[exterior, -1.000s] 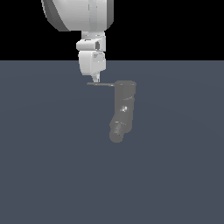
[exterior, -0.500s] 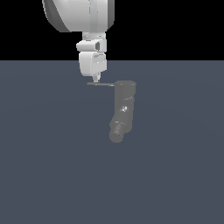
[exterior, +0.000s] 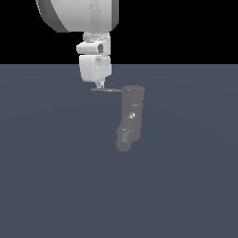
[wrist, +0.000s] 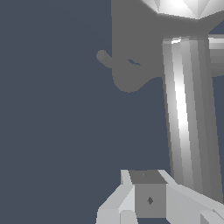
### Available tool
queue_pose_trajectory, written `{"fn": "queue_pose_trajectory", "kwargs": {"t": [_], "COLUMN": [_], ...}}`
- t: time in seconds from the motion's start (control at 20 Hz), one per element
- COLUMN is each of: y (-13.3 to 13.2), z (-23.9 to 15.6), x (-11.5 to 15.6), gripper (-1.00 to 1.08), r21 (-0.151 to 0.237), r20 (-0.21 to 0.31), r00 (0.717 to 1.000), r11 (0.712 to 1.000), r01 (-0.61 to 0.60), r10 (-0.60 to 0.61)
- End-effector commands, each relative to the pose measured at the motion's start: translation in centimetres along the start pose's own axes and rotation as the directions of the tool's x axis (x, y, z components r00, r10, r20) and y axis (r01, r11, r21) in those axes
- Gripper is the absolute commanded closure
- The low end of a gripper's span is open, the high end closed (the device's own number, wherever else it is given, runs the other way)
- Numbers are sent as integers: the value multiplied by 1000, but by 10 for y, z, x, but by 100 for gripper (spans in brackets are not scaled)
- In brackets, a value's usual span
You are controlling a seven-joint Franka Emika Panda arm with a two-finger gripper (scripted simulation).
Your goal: Turn on the faucet by rotating a designated handle.
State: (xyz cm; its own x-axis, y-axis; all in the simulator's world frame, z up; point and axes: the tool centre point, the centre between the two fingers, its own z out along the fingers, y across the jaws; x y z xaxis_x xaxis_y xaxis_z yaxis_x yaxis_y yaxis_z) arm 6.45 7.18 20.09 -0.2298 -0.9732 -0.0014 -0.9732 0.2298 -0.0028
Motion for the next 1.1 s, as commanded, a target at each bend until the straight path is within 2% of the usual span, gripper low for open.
{"fn": "queue_pose_trajectory", "kwargs": {"t": [0.0, 1.05], "y": [9, 71], "z": [0, 0], "x": [1, 3], "gripper": [108, 108], "r21": [-3, -3], "r20": [-2, -2], "r00": [1000, 1000], "r11": [1000, 1000], "r01": [-1, -2], "r10": [1, 2]}}
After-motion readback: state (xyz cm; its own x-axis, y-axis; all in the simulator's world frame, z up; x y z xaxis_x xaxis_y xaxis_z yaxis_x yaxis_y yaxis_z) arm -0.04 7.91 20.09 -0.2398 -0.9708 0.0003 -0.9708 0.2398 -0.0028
